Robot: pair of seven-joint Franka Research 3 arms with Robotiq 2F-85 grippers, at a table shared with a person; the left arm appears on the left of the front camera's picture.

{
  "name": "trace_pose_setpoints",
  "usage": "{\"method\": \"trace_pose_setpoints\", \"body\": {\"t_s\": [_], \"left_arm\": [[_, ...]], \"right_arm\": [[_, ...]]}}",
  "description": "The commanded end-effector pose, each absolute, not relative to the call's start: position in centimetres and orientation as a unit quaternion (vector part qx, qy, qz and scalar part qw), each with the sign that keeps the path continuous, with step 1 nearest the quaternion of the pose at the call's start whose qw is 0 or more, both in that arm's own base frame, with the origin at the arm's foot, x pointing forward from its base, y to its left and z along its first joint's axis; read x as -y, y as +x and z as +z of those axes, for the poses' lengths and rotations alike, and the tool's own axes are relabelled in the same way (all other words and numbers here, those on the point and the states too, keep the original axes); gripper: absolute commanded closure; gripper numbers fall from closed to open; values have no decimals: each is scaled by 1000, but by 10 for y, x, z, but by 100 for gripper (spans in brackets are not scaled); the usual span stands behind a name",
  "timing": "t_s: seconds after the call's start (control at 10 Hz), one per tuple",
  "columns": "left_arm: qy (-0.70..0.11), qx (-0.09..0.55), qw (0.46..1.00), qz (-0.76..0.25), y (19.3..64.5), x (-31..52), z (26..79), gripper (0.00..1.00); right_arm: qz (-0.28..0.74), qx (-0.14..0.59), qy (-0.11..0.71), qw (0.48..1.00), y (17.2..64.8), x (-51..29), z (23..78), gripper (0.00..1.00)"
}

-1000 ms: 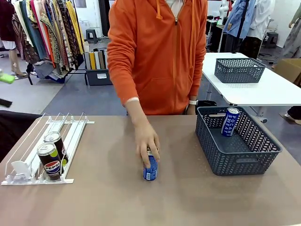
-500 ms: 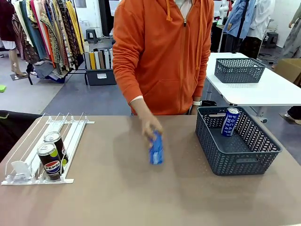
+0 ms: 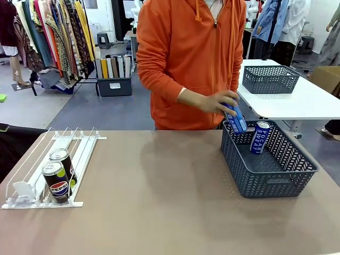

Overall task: Retrieve and store the cans from the dispenser.
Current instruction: Pick up one can from the Automatic Can Dispenser and place it in the middle of the table.

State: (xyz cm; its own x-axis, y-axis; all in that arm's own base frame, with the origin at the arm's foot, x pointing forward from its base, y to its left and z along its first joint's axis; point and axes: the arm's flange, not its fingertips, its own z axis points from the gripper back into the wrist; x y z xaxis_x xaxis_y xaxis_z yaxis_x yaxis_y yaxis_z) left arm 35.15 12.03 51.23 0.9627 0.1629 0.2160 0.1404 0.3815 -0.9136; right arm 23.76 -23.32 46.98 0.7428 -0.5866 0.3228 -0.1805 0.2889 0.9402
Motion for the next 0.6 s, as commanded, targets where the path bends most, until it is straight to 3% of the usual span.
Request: {"method": "trace_pose_setpoints", "body": {"t_s": [0.0,0.5], "left_arm": [[-565,137,814,7,350,-120,515,0],[-556,136,820,7,351,-120,512,0]], "right_arm": [[-130,346,583,724,241,233,473,0],[-130,346,583,724,241,233,473,0]]}}
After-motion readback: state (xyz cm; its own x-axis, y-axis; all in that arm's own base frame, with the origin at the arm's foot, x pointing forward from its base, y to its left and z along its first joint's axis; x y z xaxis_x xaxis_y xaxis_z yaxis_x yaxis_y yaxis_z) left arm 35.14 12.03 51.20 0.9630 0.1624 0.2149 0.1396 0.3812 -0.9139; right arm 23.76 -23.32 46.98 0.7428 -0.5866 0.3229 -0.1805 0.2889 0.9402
